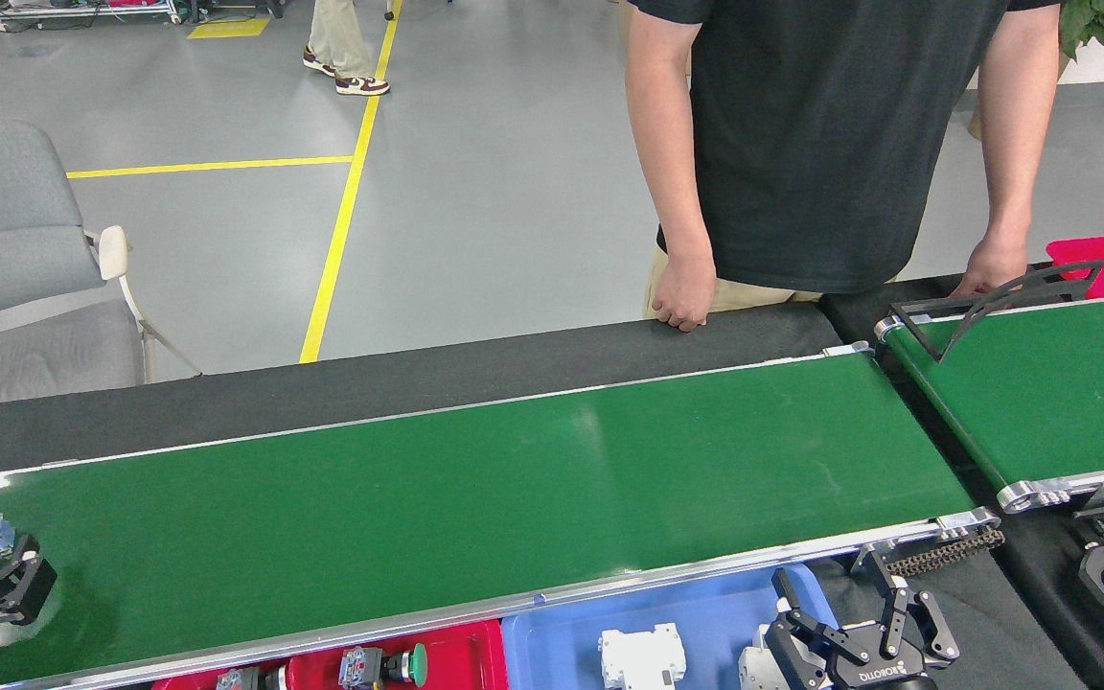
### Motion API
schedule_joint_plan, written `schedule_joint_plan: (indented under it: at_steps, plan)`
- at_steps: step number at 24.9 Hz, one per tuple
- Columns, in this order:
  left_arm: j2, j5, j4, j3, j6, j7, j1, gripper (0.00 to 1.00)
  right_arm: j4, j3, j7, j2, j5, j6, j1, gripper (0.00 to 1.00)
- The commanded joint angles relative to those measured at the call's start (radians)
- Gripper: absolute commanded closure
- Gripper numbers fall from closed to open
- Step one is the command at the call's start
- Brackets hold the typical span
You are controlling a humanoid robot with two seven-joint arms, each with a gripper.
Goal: Pick switch part from conveyor to tray
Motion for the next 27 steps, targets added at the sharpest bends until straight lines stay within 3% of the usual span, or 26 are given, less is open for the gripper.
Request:
schedule_joint_plan:
  at_steps: [1,5,7,9,11,17,27]
  plan:
    - [0.031,-0.002,0.05,-0.036,0.061,0.028,-0.044,0.0,-0.007,0.003,-0.001,-0.008,-0.002,-0.003,-0.018,0.0]
    - [0.077,-0.005,0.297,-0.22,0.243,0.181,-0.17,0.08,-0.005,0.008,0.003,-0.008,-0.002,-0.003,-0.025,0.0]
    - [0.085,0.001,0.449,-0.321,0.328,0.262,-0.256,0.24,-0.005,0.031,0.003,-0.008,-0.002,-0.012,-0.027,0.0]
    - [0.087,0.006,0.524,-0.346,0.355,0.319,-0.303,0.36,-0.004,0.039,0.003,-0.01,-0.002,-0.018,-0.032,0.0]
    - [0.09,0.007,0.529,-0.346,0.355,0.328,-0.311,0.48,-0.004,0.04,0.003,-0.013,-0.002,-0.018,-0.033,0.0]
    - [0.085,0.007,0.535,-0.349,0.351,0.328,-0.316,0.54,0.004,0.046,0.003,-0.013,-0.002,-0.019,-0.039,0.0]
    - [0.081,0.007,0.538,-0.356,0.292,0.328,-0.311,0.8,0.03,0.057,0.006,-0.008,-0.002,-0.015,-0.09,0.0]
